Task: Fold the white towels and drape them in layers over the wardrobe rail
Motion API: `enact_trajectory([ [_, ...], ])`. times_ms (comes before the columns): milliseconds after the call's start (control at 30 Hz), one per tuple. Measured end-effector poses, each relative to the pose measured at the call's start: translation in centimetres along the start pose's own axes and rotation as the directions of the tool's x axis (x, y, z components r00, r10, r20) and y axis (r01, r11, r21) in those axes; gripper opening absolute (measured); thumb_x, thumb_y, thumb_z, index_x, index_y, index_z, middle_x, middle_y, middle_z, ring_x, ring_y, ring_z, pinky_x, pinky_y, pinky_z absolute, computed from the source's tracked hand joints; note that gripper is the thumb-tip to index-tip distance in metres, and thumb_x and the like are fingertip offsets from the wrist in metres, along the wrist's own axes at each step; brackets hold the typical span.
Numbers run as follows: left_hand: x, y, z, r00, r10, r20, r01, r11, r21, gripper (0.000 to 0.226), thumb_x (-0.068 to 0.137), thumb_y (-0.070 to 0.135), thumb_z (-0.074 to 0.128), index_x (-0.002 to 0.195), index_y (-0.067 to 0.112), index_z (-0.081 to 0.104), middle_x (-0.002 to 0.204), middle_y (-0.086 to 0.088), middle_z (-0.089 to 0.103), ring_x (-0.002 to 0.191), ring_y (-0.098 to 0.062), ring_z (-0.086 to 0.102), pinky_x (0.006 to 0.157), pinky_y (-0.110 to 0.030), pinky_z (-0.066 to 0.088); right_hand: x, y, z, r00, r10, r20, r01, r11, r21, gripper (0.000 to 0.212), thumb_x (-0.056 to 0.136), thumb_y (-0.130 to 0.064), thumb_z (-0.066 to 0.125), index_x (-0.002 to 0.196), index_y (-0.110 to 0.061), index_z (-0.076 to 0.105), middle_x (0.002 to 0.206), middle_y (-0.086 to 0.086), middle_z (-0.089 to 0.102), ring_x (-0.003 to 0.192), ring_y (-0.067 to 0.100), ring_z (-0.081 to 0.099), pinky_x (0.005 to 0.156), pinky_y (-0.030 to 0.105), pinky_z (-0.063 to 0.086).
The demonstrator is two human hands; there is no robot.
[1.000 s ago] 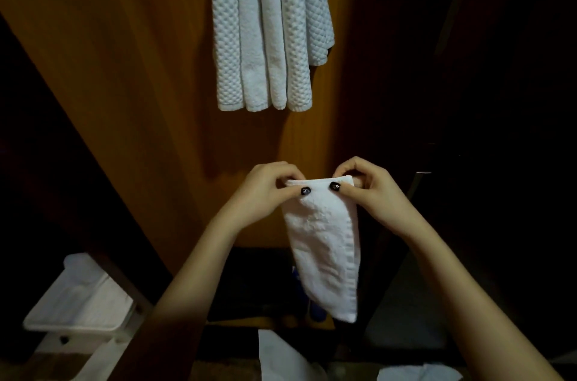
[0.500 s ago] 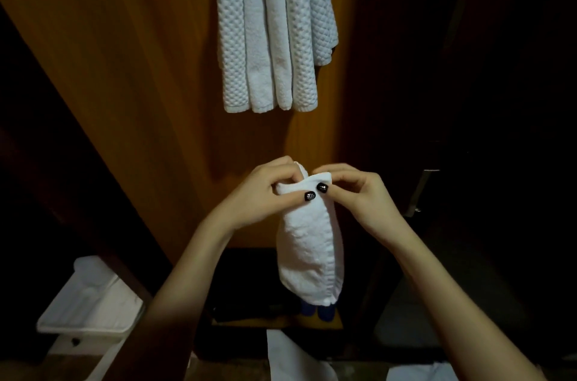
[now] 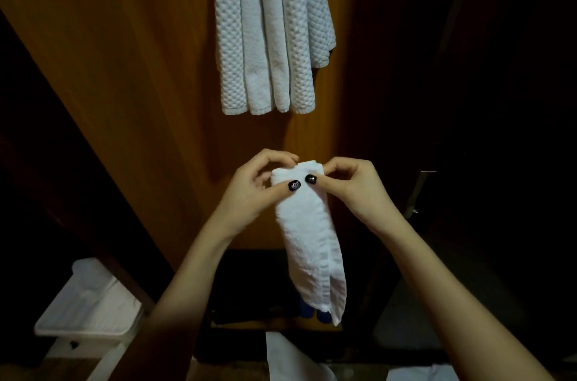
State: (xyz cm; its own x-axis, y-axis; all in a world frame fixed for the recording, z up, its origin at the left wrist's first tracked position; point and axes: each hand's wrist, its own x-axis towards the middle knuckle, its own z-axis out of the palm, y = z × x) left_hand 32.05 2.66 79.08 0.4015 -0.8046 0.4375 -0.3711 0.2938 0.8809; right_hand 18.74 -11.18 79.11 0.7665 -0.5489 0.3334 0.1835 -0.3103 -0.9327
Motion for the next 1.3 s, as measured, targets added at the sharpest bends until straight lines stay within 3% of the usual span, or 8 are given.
enact_trajectory([
  [100, -0.6, -0.4, 1.1, 0.992, -0.052, -0.119, 0.038, 0.993, -0.112, 0.035, 0.080, 0.000, 0.072, 0.109, 0.020, 0.065, 0.111, 0.003, 0.067, 0.108, -0.009, 0.063, 0.087, -0.020, 0.049, 0.3, 0.1, 0.2, 0.997, -0.011, -0.074, 0.014, 0.999, 0.032, 0.009, 0.082, -0.008, 0.075, 0.074, -0.007, 0.071, 0.071, -0.002, 0.070, 0.071, 0.009, 0.064, 0.068, 0.023, 0.050],
  [267, 0.2, -0.3, 1.6, 0.971, -0.099, -0.218, 0.087, 0.994, -0.063, 0.025, 0.085, -0.002, 0.068, 0.100, 0.017, 0.068, 0.099, 0.005, 0.070, 0.093, -0.006, 0.066, 0.077, -0.020, 0.051, 0.2, 0.3, 0.4, 0.994, -0.058, -0.090, 0.052, 0.996, -0.069, 0.006, 0.085, -0.015, 0.073, 0.084, -0.020, 0.075, 0.087, -0.002, 0.073, 0.085, 0.010, 0.068, 0.077, 0.026, 0.053],
  [433, 0.9, 0.5, 1.7, 0.977, 0.028, -0.210, -0.018, 0.999, 0.048, 0.024, 0.083, -0.006, 0.068, 0.093, 0.016, 0.065, 0.091, 0.008, 0.066, 0.086, 0.002, 0.062, 0.075, -0.013, 0.047, 0.4, 0.4, 0.0, 0.985, -0.155, -0.081, 0.133, 0.964, -0.232, 0.011, 0.087, -0.012, 0.072, 0.087, -0.002, 0.076, 0.091, 0.005, 0.068, 0.083, 0.023, 0.062, 0.073, 0.034, 0.047],
  [600, 1.5, 0.6, 2.1, 0.982, 0.075, -0.172, -0.050, 0.988, 0.146, 0.025, 0.083, -0.001, 0.070, 0.094, 0.022, 0.066, 0.091, 0.019, 0.067, 0.090, 0.001, 0.062, 0.077, -0.015, 0.046, 0.7, -0.1, -0.8, 0.986, -0.154, -0.059, 0.126, 0.933, -0.338, 0.015, 0.091, -0.018, 0.067, 0.091, -0.005, 0.074, 0.095, 0.000, 0.068, 0.087, 0.009, 0.063, 0.075, 0.023, 0.049],
  [767, 2.8, 0.6, 3.1, 0.935, 0.199, -0.292, -0.108, 0.948, 0.299, 0.018, 0.085, 0.002, 0.065, 0.092, 0.018, 0.063, 0.087, 0.023, 0.063, 0.090, 0.001, 0.060, 0.079, -0.015, 0.044, 0.1, 0.0, 0.7, 0.916, -0.218, -0.338, 0.096, 0.935, -0.342, 0.015, 0.090, -0.021, 0.066, 0.095, -0.016, 0.053, 0.090, -0.005, 0.060, 0.081, 0.009, 0.059, 0.070, 0.019, 0.047],
  [833, 3.5, 0.5, 3.0, 0.912, 0.219, -0.347, -0.104, 0.942, 0.320, 0.019, 0.085, 0.003, 0.064, 0.094, 0.020, 0.062, 0.089, 0.024, 0.063, 0.090, 0.000, 0.060, 0.080, -0.015, 0.044, -0.6, 0.8, 0.9, 0.913, -0.277, -0.300, 0.154, 0.914, -0.376, 0.008, 0.092, -0.017, 0.062, 0.090, -0.013, 0.055, 0.086, -0.003, 0.060, 0.079, 0.010, 0.058, 0.071, 0.025, 0.047],
  [1167, 6.9, 1.2, 1.4, 0.857, 0.140, -0.496, -0.086, 0.988, 0.130, 0.015, 0.087, -0.002, 0.062, 0.095, 0.009, 0.056, 0.088, 0.006, 0.060, 0.072, 0.008, 0.056, 0.068, -0.012, 0.045, -1.0, 7.9, -0.6, 0.990, 0.115, -0.084, -0.141, 0.879, -0.455, 0.033, 0.082, -0.032, 0.075, 0.100, -0.012, 0.057, 0.121, -0.005, 0.038, 0.118, 0.012, 0.035, 0.096, 0.026, 0.031],
  [1300, 7.9, 1.5, 0.5, 0.834, 0.098, -0.544, -0.101, 0.995, 0.023, 0.018, 0.087, -0.001, 0.063, 0.090, 0.015, 0.058, 0.089, 0.003, 0.060, 0.073, 0.004, 0.056, 0.066, -0.015, 0.046, -0.9, 9.2, -1.0, 0.962, 0.272, 0.004, -0.238, 0.850, -0.470, 0.028, 0.081, -0.029, 0.077, 0.096, -0.016, 0.058, 0.116, 0.000, 0.049, 0.105, 0.015, 0.048, 0.078, 0.023, 0.037],
])
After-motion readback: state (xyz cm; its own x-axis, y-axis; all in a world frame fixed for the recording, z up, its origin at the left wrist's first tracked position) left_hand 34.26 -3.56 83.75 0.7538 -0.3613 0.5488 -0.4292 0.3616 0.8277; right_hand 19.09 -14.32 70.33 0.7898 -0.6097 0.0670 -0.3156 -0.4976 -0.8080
